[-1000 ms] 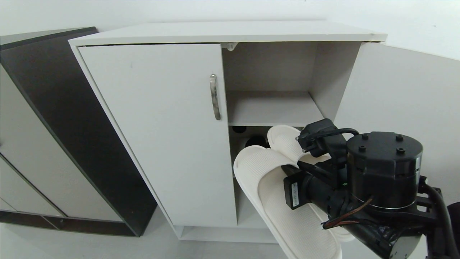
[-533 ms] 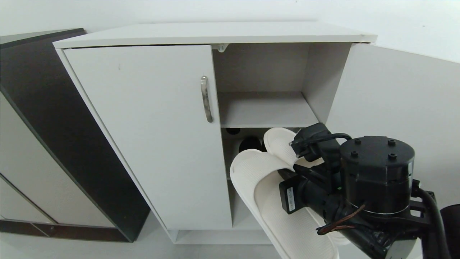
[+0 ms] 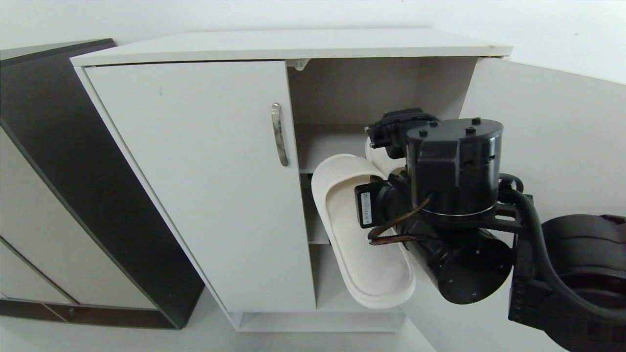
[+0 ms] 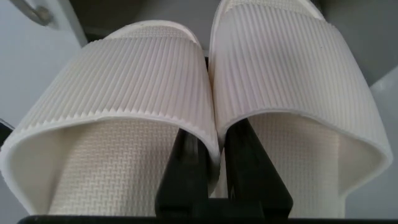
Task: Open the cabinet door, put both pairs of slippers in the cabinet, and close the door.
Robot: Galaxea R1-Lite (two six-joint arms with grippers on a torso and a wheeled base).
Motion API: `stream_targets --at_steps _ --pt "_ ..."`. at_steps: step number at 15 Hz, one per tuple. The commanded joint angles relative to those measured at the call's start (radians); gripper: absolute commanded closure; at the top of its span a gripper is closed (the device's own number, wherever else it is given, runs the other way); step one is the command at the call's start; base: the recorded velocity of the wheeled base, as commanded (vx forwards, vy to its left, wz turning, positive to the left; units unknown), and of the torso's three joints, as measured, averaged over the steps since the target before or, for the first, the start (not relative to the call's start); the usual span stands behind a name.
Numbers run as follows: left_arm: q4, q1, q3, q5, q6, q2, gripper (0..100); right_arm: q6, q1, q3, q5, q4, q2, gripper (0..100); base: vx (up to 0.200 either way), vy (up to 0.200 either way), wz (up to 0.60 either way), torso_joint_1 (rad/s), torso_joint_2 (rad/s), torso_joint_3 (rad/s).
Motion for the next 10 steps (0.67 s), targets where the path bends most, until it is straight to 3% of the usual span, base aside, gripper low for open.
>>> stream_targets --at_steps 1,2,5,10 --pt "0.0 0.0 0.0 0.001 0.0 0.0 100 0.028 -0.001 -0.089 -0.004 0.055 0.032 100 0.0 0.0 0.0 0.0 0.0 0.0" --pt "0.0 0.0 0.0 0.0 0.0 0.0 100 0.052 -0.001 -0.121 -0.004 0.103 0.035 100 0.0 0.0 0.0 0.0 0.0 0.0" --pt "0.0 0.0 0.0 0.0 0.0 0.0 100 0.264 -0.006 -0.315 -0.004 0.447 0.078 100 0.0 0.0 0.0 0.0 0.0 0.0" --pt "0.0 0.0 0.0 0.0 0.0 0.0 100 0.273 -0.008 -0.365 -0.061 0.471 0.133 100 0.0 0.0 0.0 0.0 0.0 0.0"
